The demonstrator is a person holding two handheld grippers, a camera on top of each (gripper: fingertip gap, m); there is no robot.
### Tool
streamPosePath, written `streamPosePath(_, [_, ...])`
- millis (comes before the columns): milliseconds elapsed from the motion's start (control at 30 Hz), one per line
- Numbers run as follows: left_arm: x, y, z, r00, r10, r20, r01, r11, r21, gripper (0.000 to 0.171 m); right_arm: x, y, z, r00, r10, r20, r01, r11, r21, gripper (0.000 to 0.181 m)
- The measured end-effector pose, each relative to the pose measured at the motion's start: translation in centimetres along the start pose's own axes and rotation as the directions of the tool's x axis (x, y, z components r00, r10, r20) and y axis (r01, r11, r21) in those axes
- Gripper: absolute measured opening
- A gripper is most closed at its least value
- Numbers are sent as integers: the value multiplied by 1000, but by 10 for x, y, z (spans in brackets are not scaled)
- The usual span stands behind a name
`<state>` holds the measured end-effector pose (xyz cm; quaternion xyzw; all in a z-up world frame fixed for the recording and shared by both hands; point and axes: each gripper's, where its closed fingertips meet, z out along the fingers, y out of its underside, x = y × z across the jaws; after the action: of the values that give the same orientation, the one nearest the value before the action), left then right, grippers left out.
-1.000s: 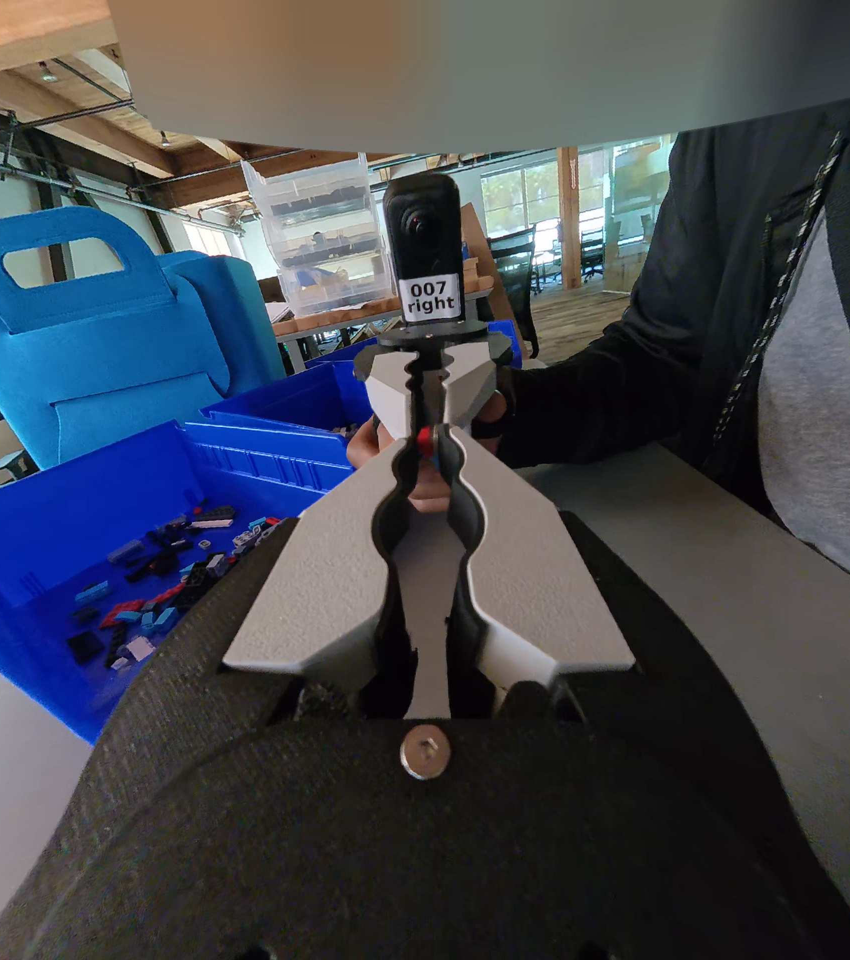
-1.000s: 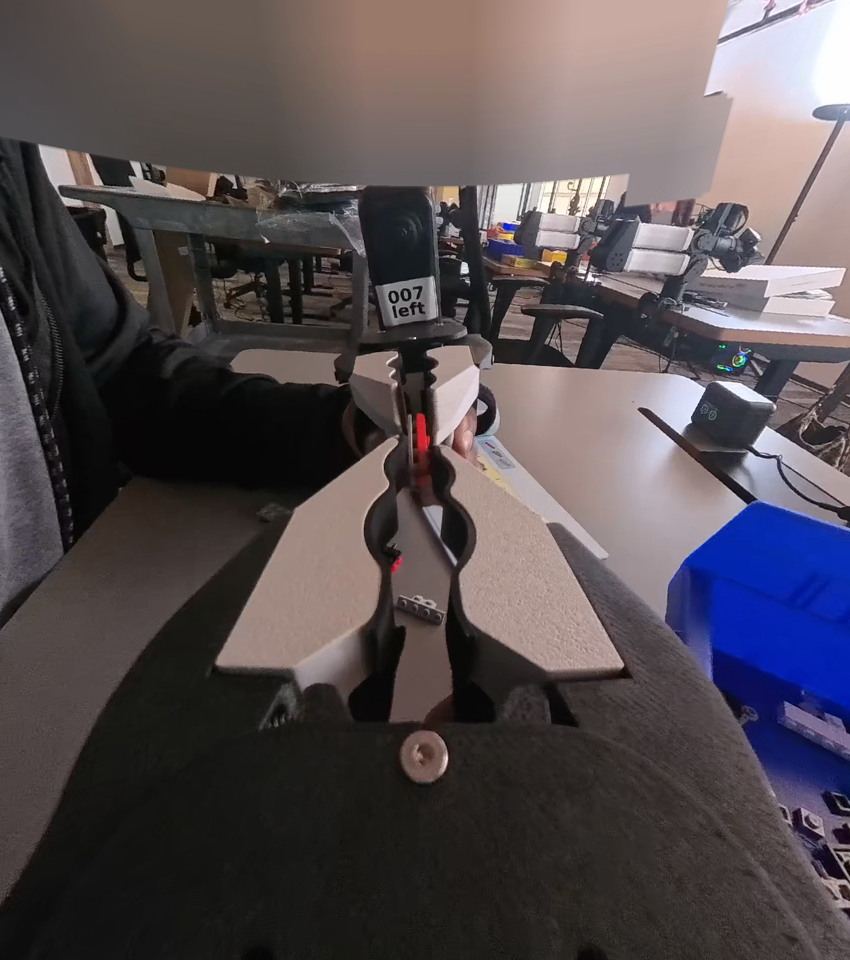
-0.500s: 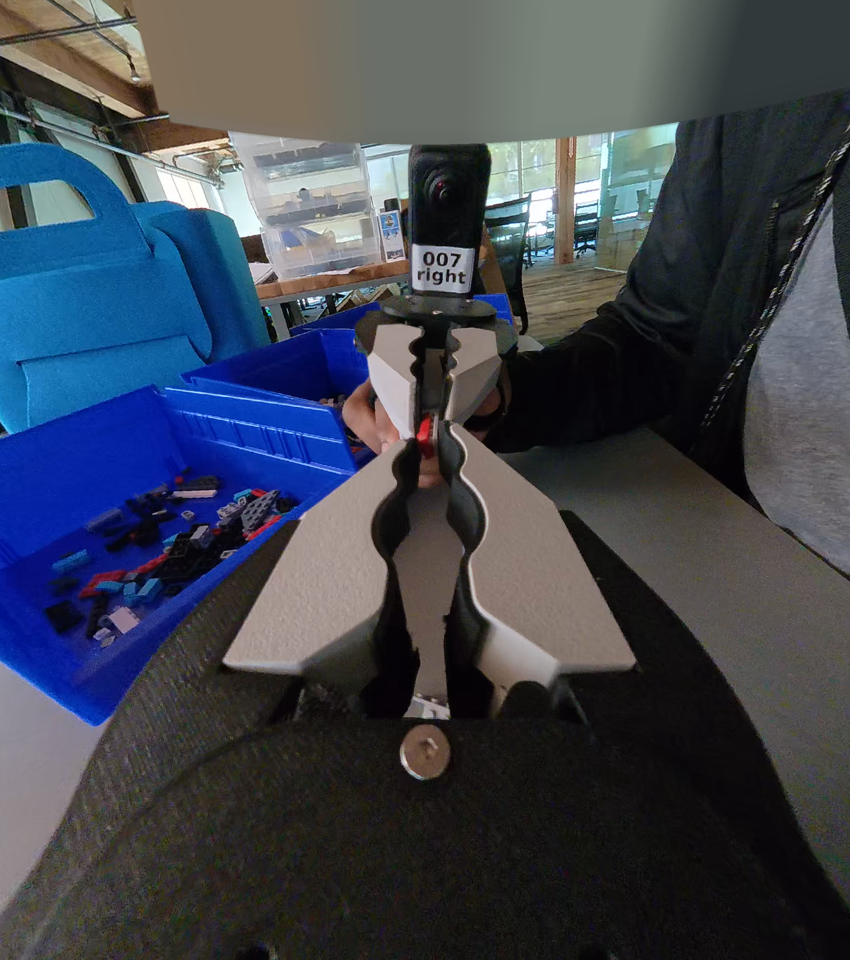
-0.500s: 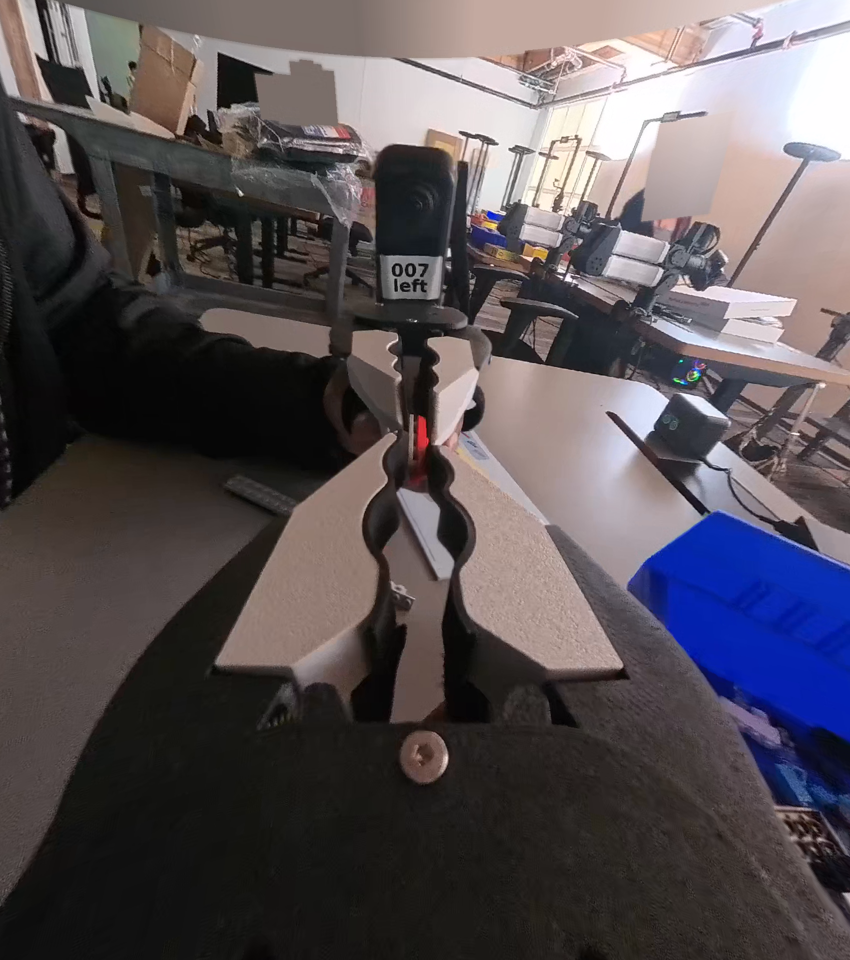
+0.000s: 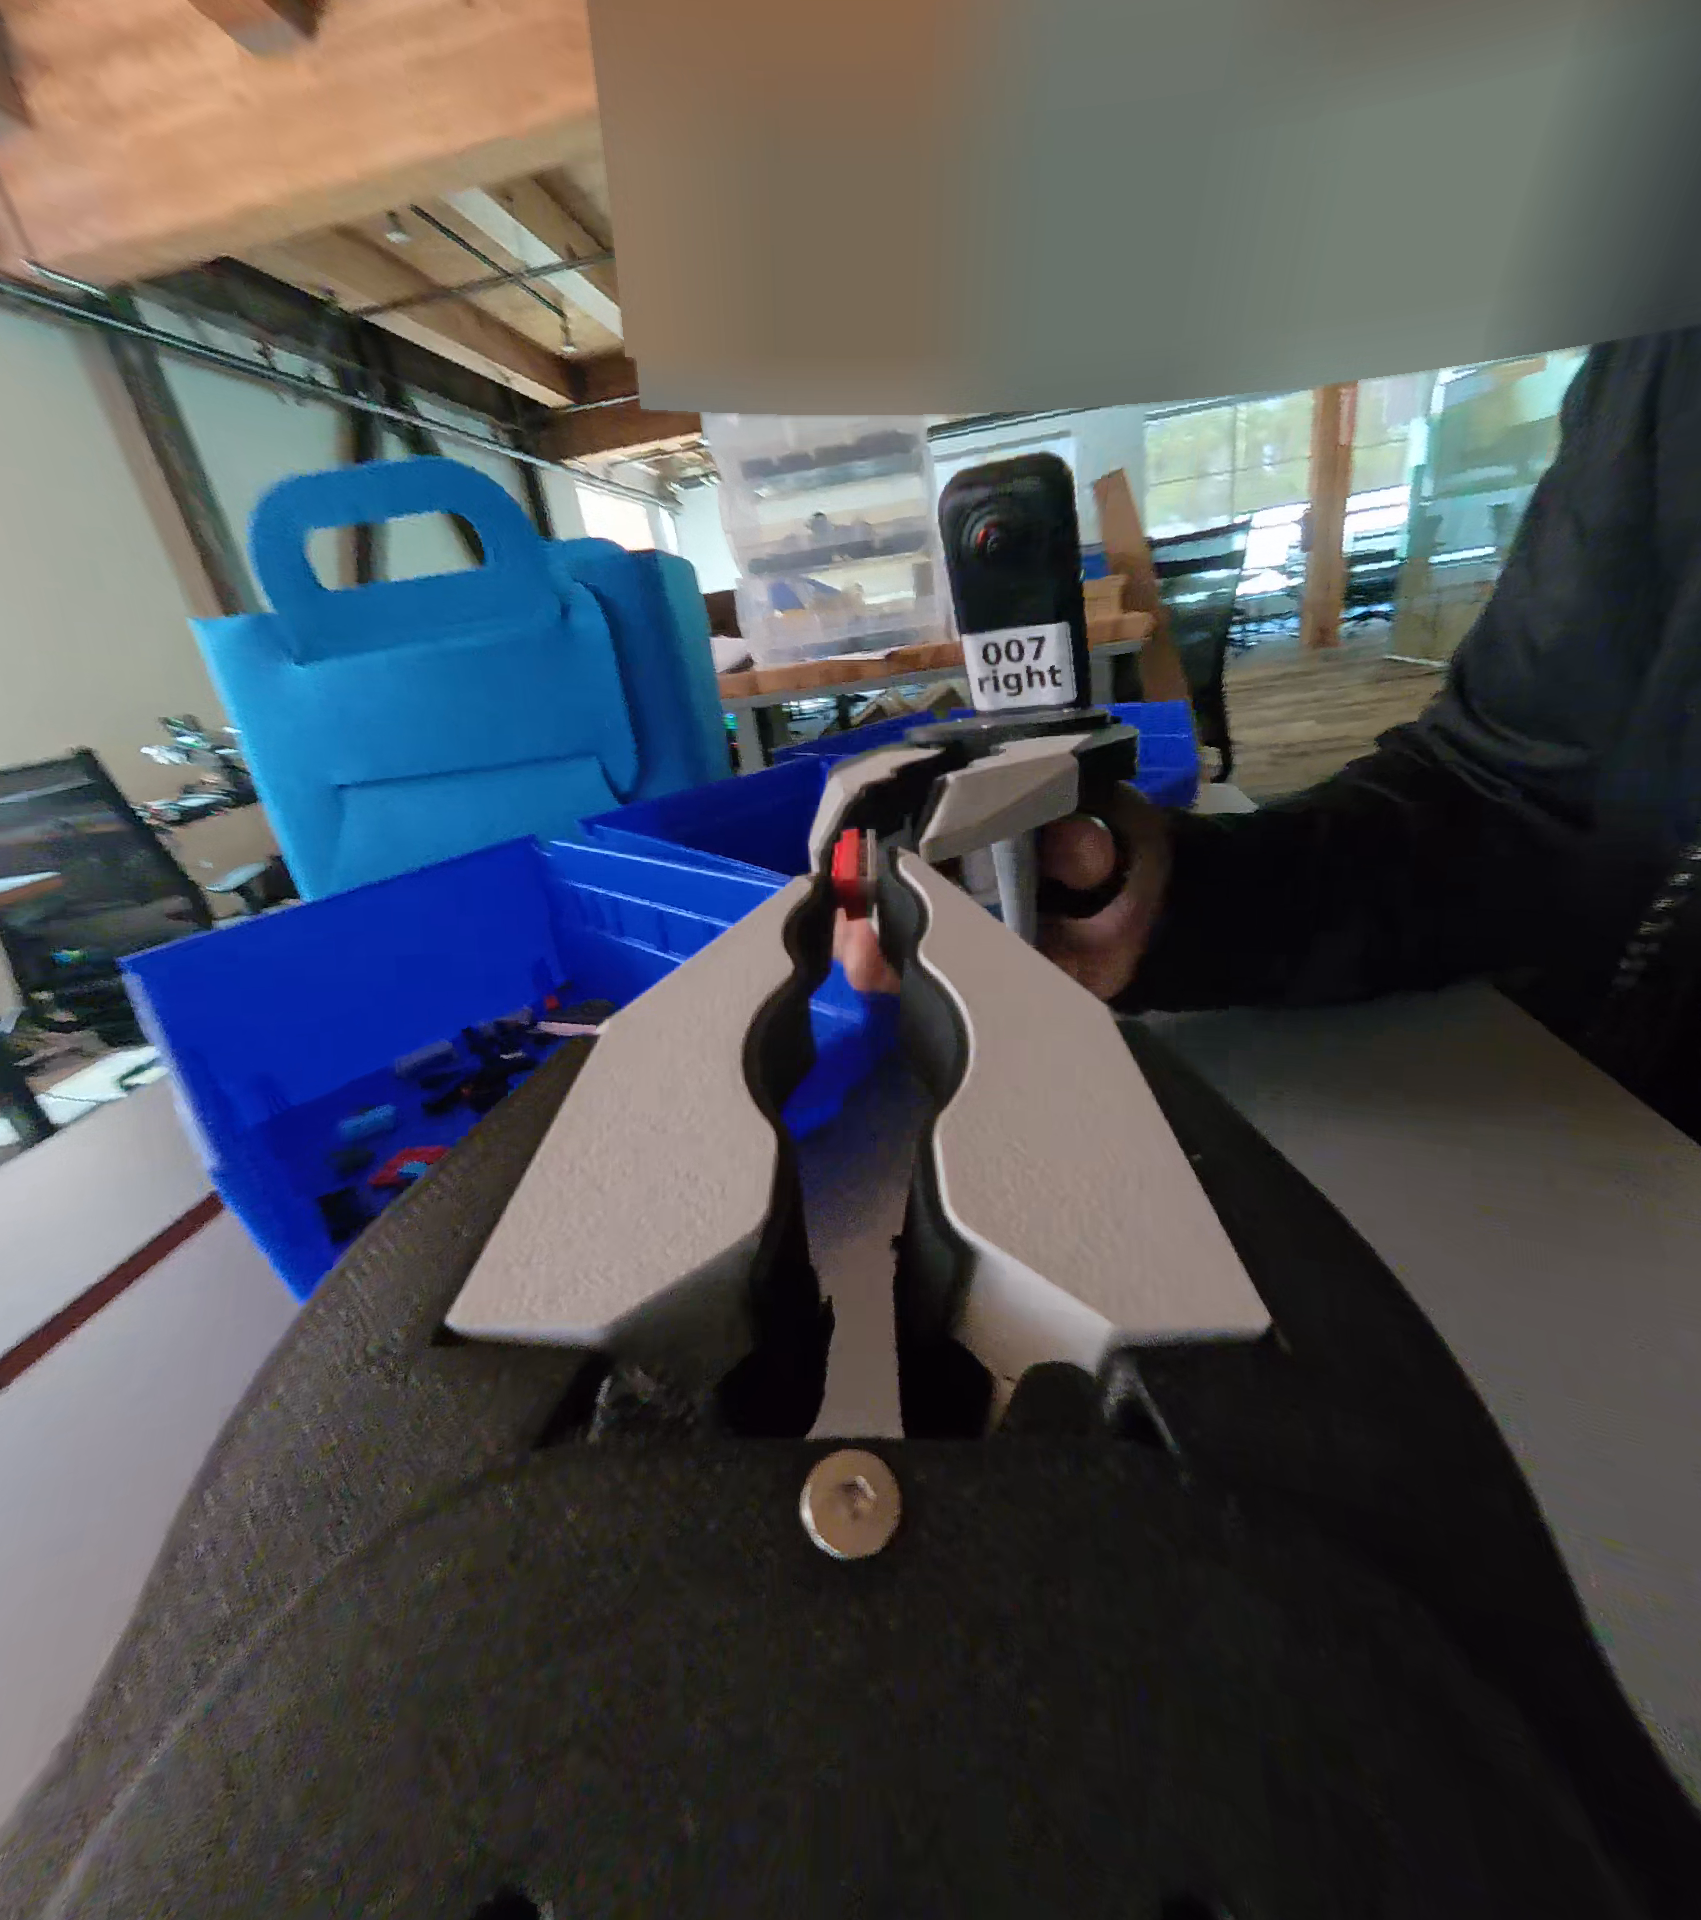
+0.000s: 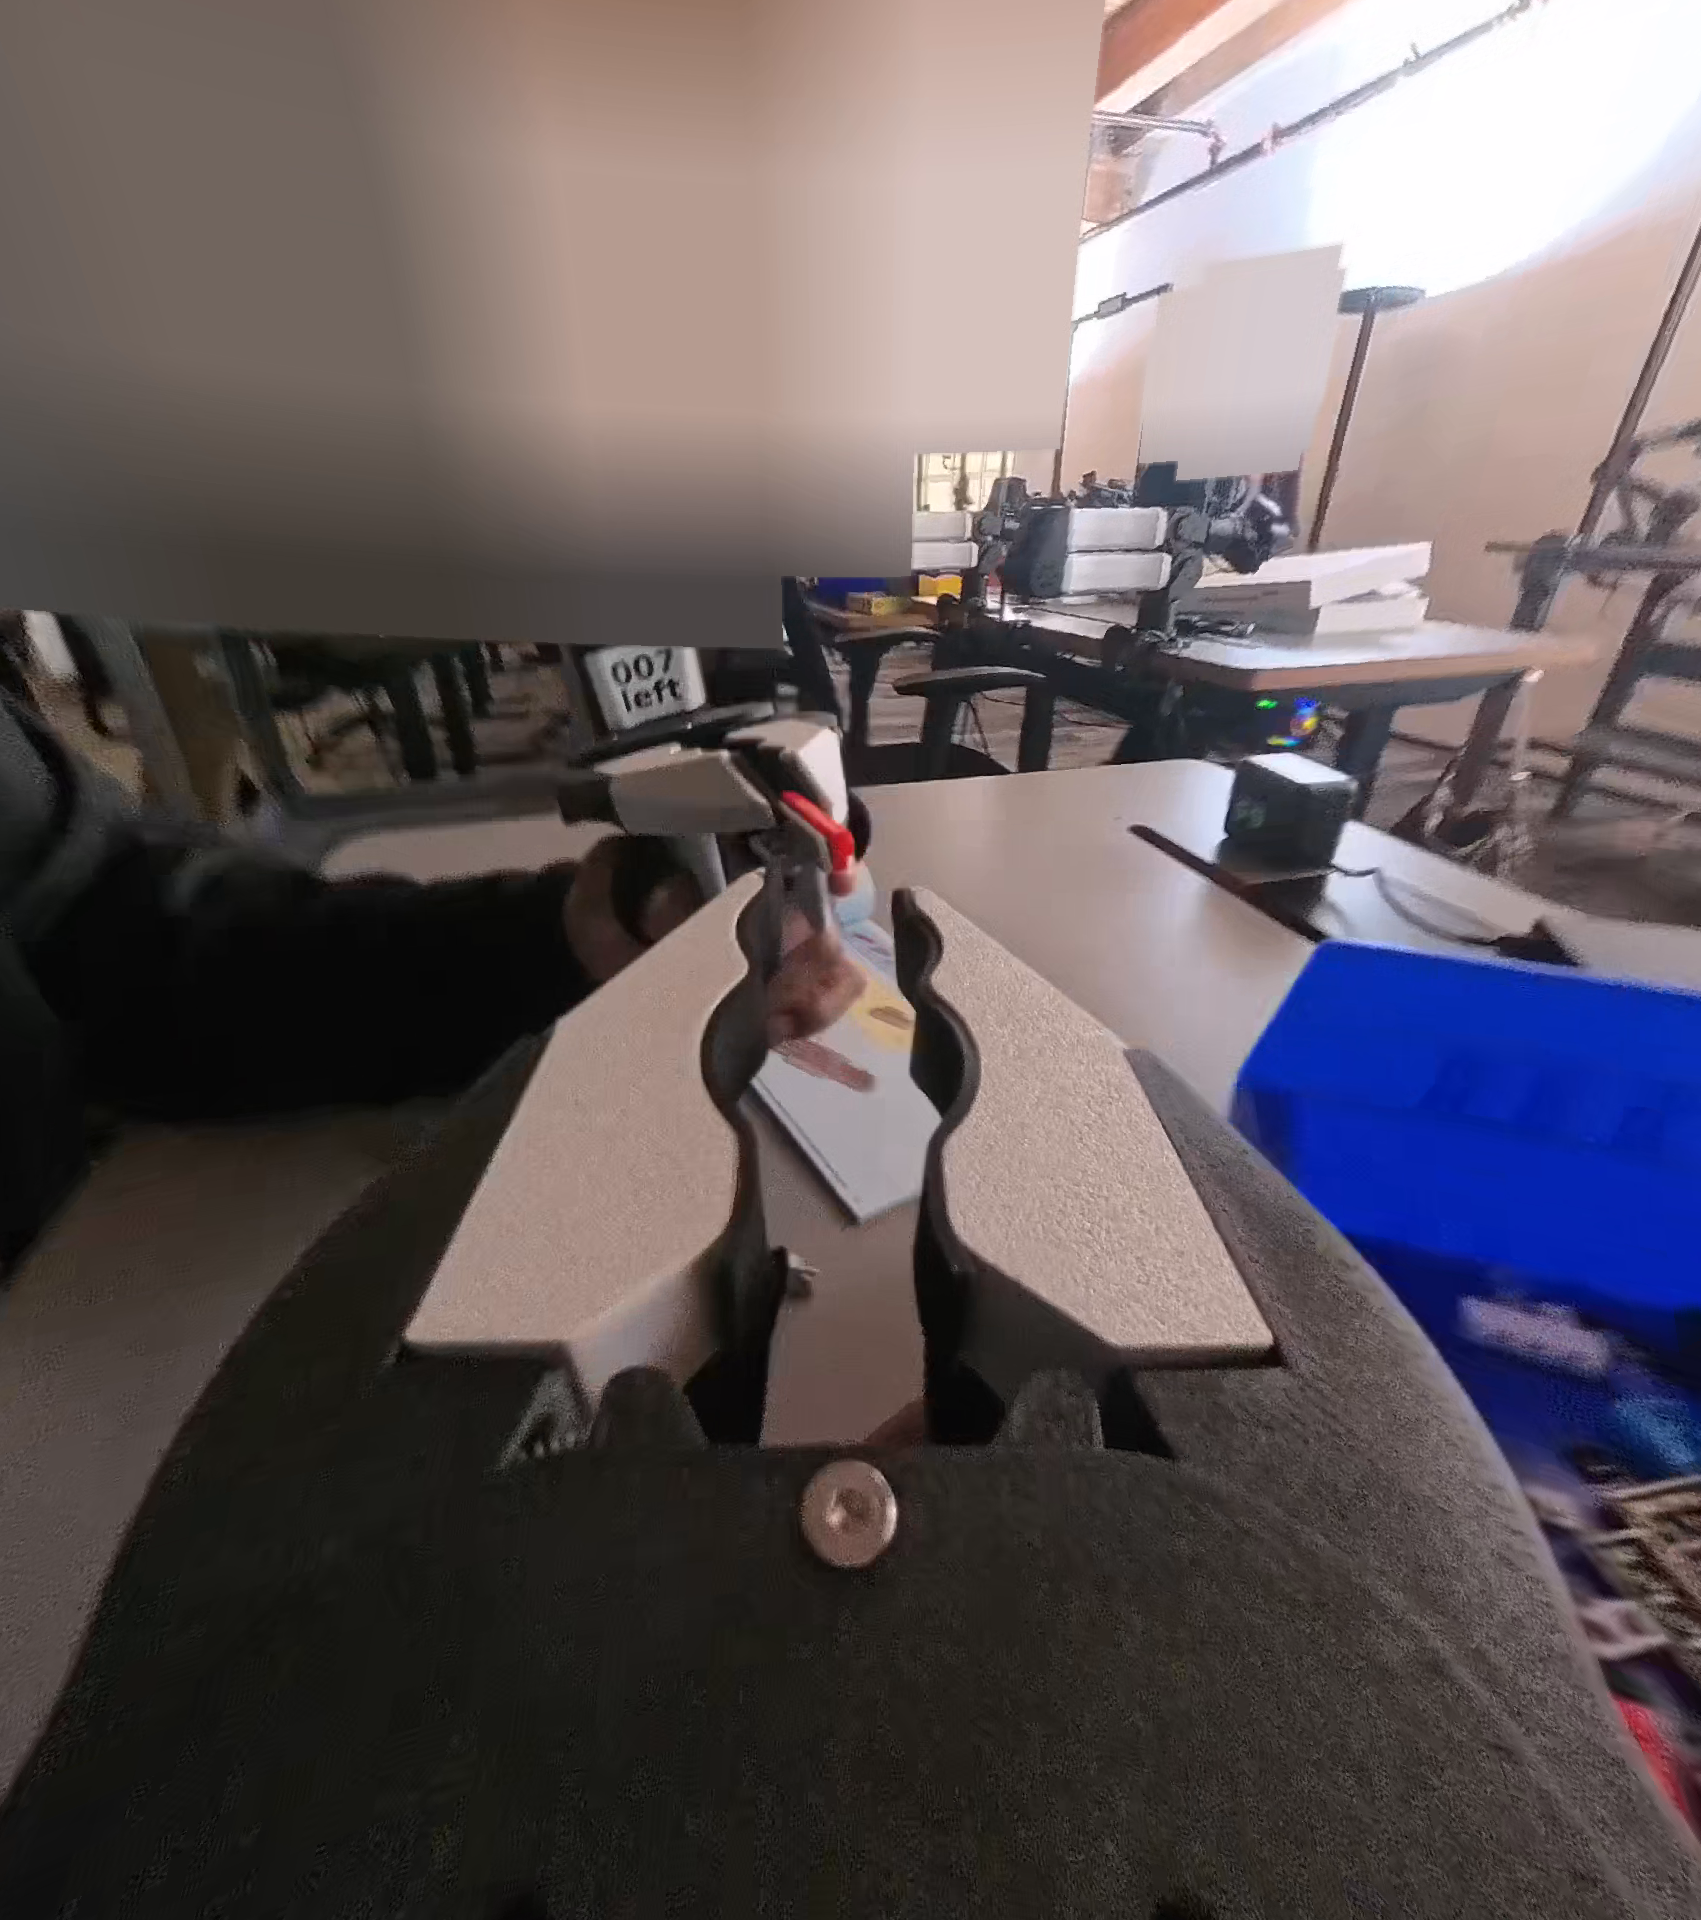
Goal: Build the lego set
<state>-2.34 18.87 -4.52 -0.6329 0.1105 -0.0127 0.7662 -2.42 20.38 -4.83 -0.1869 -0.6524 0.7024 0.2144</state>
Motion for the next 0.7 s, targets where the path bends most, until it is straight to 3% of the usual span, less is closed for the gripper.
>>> streamPosePath(233, [-6,1,4,988,118,103,-115,993,-27,8,-6,1,10,914,388,118,-396,916,61,13])
streamPosePath(367, [-6,-1,4,983,146,116,-144,989,-17,8,-4,0,10,886,449,119,-460,883,93,5])
streamPosePath(700, [-5,-1,5,962,228,147,-225,974,-42,8,-1,2,12,804,572,161,-590,801,103,14])
